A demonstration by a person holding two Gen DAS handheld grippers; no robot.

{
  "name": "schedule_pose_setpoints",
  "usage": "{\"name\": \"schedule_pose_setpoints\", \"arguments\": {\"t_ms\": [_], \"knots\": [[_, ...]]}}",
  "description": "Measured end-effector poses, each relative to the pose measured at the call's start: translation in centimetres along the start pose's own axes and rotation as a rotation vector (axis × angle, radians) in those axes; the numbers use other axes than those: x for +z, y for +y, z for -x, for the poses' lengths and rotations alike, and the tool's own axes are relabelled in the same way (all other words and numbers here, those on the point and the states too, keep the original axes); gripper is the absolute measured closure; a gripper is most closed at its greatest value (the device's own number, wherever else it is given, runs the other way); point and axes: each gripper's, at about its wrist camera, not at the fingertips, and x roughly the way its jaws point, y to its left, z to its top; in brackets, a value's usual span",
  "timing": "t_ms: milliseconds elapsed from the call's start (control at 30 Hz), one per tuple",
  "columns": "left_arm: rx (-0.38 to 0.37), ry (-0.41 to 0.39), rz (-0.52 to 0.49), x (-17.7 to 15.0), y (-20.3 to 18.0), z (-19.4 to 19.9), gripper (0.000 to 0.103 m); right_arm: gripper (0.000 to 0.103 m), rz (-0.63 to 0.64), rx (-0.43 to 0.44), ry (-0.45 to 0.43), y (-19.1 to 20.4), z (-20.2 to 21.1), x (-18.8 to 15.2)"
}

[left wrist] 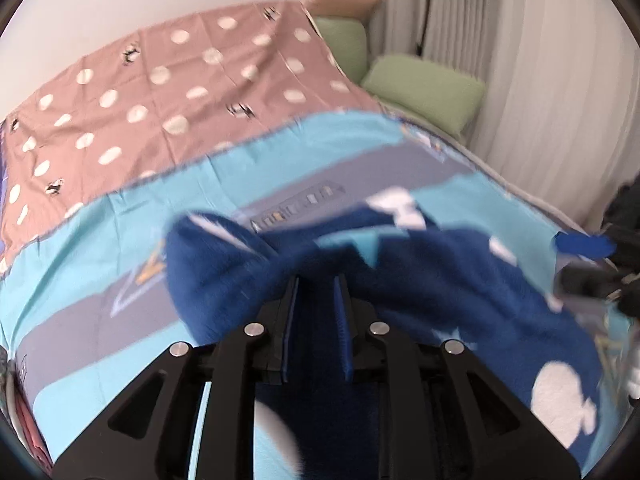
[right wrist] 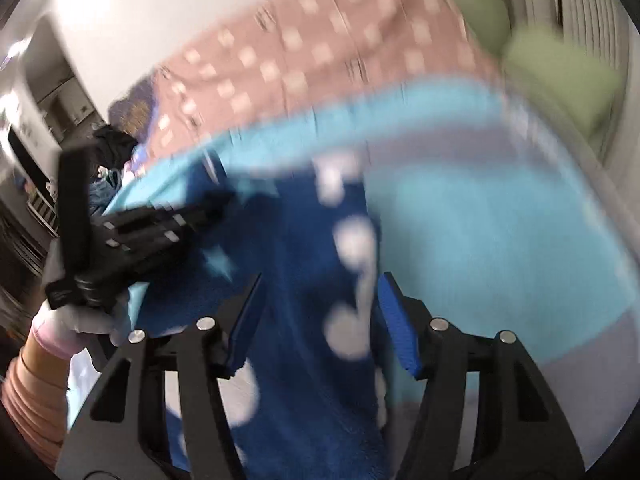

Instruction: Fold small clothes

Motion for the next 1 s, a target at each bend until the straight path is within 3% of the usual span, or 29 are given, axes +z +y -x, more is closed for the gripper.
{"name": "schedule_pose_setpoints", "arguments": {"t_ms": [100,133,200,267,333,433,600,667,733,767,867,1000], "knots": [[-0.052,-0.038,0.122,1.4,2.3,0.3,0.084,0.057,0.109,-0.011,-0.094,2.4,2.0,2.2],[-0.064,-0.027,0.143,1.7,2.7,-0.1,0.084,0.062,0.13,-0.001,-0.088,3.1,1.5,3.0],[-0.087,0.038,0.174,1.6,3.3,-2.4,0.084,0.063,0.117,0.047,-0.018,3.5,-1.8,4.5],[-0.053,0.112,0.116,0.5,3.1,-5.6,0.083,0.062,0.097,0.032,0.102,2.9,-6.5,3.9],[-0.02,0.087,0.034,-0.8,2.4,-7.2,0.082,0.062,0.086,-0.023,0.257,1.3,-12.4,1.8],[-0.001,0.066,0.036,-0.8,2.0,-7.8,0.082,0.062,0.009,0.031,0.219,-0.7,-13.6,1.2],[0.039,0.068,0.0,-0.4,1.6,-6.6,0.082,0.062,0.062,-0.008,0.206,0.2,-14.2,1.4],[0.062,0.052,-0.036,-0.1,0.9,-4.4,0.079,0.062,0.086,-0.016,0.173,0.9,-11.9,0.9],[0.044,0.019,-0.051,-0.1,0.4,-1.4,0.057,0.059,0.085,-0.032,0.119,0.8,-8.3,0.7],[0.011,-0.013,-0.062,-0.3,0.0,0.9,0.055,0.057,0.075,-0.034,0.086,0.9,-6.1,0.3],[-0.062,-0.072,-0.103,-1.8,-1.3,5.7,0.047,0.054,0.017,0.103,0.003,0.4,0.6,-1.9],[-0.113,-0.067,-0.142,-4.5,-3.2,8.5,0.044,0.053,0.022,0.224,-0.029,1.4,6.3,-6.6]]}}
